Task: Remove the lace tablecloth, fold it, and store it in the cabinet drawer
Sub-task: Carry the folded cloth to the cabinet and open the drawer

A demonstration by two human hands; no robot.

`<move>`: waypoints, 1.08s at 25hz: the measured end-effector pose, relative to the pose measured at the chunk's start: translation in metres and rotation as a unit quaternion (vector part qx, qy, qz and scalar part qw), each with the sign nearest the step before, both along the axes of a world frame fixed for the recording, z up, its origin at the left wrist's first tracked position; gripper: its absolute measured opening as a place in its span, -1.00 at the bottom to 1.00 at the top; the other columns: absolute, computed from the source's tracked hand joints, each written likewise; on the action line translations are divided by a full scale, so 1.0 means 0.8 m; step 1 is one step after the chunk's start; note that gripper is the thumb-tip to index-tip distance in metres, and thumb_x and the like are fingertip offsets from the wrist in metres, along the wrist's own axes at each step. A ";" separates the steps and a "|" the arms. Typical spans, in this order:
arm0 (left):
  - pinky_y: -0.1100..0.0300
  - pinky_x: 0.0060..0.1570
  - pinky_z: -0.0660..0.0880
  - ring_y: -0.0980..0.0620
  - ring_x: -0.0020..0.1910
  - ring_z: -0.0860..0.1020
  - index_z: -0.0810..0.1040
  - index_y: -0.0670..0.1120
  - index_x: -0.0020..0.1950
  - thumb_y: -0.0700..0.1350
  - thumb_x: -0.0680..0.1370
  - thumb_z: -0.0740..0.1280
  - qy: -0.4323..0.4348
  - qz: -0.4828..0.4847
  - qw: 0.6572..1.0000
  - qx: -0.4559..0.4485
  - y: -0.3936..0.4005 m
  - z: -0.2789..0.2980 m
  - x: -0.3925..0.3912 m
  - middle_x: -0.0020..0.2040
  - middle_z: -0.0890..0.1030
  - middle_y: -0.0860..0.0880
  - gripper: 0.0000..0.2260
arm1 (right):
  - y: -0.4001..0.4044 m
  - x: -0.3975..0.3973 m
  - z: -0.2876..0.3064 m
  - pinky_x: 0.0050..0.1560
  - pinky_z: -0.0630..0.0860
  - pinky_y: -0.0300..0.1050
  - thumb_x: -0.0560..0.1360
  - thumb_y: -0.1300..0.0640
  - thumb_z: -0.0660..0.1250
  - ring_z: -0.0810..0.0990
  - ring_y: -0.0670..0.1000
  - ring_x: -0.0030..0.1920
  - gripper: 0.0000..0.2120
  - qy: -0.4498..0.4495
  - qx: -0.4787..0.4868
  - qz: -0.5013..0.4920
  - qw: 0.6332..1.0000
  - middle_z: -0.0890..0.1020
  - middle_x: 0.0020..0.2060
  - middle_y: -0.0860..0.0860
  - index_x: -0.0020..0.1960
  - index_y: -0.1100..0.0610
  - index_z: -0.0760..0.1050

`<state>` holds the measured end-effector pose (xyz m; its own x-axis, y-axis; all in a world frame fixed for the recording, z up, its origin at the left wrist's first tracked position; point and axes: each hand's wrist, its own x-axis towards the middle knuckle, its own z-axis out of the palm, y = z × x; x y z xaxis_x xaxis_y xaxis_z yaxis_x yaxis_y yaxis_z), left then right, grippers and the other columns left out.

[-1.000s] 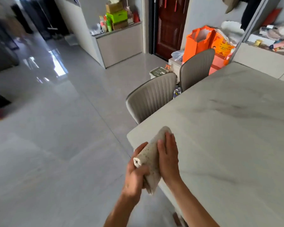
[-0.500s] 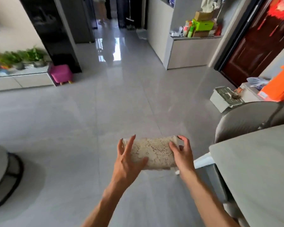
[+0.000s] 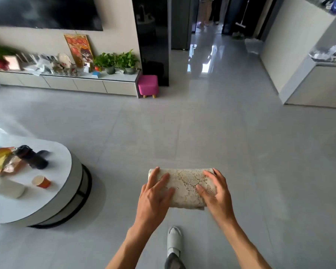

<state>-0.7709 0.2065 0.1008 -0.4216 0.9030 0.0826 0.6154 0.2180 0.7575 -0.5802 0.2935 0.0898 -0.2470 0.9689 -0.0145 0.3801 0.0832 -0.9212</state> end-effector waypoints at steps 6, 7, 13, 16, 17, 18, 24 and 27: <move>0.09 0.28 0.40 0.02 0.33 0.45 0.51 0.07 0.36 -0.01 0.56 0.36 0.004 0.082 0.997 -0.006 0.156 0.024 -0.180 0.53 0.28 0.10 -0.64 | 0.181 -0.198 0.011 0.20 0.12 -0.66 0.47 0.05 0.46 0.18 -0.47 0.37 -0.59 0.029 -0.030 0.064 0.997 0.31 0.40 -0.22 0.29 -0.11 0.50; 0.10 0.28 0.39 0.02 0.32 0.46 0.51 0.08 0.36 -0.01 0.56 0.36 -0.001 0.086 0.996 -0.001 0.182 0.026 -0.209 0.53 0.28 0.12 -0.64 | 0.212 -0.230 0.012 0.19 0.12 -0.66 0.47 0.06 0.46 0.18 -0.48 0.36 -0.59 0.032 -0.020 0.074 0.997 0.31 0.40 -0.22 0.29 -0.10 0.51; 0.09 0.28 0.40 0.04 0.33 0.46 0.53 0.07 0.35 -0.03 0.55 0.38 -0.035 0.127 0.991 0.009 0.360 0.001 -0.408 0.51 0.28 0.14 -0.64 | 0.405 -0.439 -0.004 0.23 0.13 -0.61 0.47 0.05 0.47 0.20 -0.36 0.43 -0.58 0.015 -0.009 0.097 0.995 0.30 0.44 -0.22 0.30 -0.10 0.51; 0.11 0.22 0.42 0.02 0.29 0.48 0.52 0.10 0.35 -0.02 0.55 0.37 -0.041 0.123 0.992 0.002 0.482 -0.012 -0.547 0.51 0.27 0.17 -0.64 | 0.522 -0.572 -0.014 0.24 0.13 -0.62 0.46 0.04 0.47 0.20 -0.38 0.42 -0.57 0.010 -0.011 0.085 0.996 0.31 0.44 -0.21 0.30 -0.09 0.51; 0.10 0.22 0.43 0.01 0.28 0.49 0.52 0.11 0.35 -0.01 0.55 0.37 -0.029 0.118 0.993 -0.002 0.501 -0.006 -0.566 0.51 0.27 0.16 -0.64 | 0.537 -0.591 -0.007 0.27 0.14 -0.59 0.45 0.03 0.48 0.19 -0.42 0.40 -0.57 0.009 -0.005 0.080 0.997 0.31 0.43 -0.23 0.30 -0.09 0.51; 0.09 0.23 0.44 0.01 0.28 0.49 0.52 0.11 0.35 0.00 0.55 0.36 -0.028 0.112 0.993 -0.009 0.531 -0.001 -0.595 0.52 0.27 0.15 -0.64 | 0.563 -0.619 -0.003 0.28 0.14 -0.58 0.45 0.02 0.48 0.19 -0.45 0.39 -0.57 0.007 -0.011 0.081 0.997 0.31 0.42 -0.24 0.30 -0.08 0.51; 0.02 0.25 0.48 -0.02 0.31 0.49 0.53 0.09 0.35 0.02 0.54 0.37 -0.023 0.088 0.996 -0.024 0.719 -0.001 -0.804 0.54 0.23 0.09 -0.63 | 0.742 -0.818 -0.010 0.16 0.13 -0.68 0.42 -0.12 0.43 0.16 -0.52 0.35 -0.52 0.032 -0.036 0.059 0.997 0.29 0.43 -0.23 0.32 -0.11 0.49; 0.05 0.20 0.50 -0.05 0.29 0.51 0.52 0.06 0.35 0.01 0.53 0.39 -0.030 0.107 0.993 -0.043 0.821 -0.030 -0.914 0.55 0.20 0.03 -0.62 | 0.850 -0.936 -0.043 0.30 0.17 -0.53 0.44 -0.01 0.48 0.20 -0.42 0.40 -0.54 0.042 -0.055 0.061 0.996 0.31 0.41 -0.25 0.32 -0.11 0.49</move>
<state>-1.5025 0.8634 0.0769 -0.6069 0.7945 -0.0220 0.5025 0.4050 0.7638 -1.3289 0.9735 0.0556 -0.3682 0.9251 -0.0928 0.2945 0.0213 -0.9554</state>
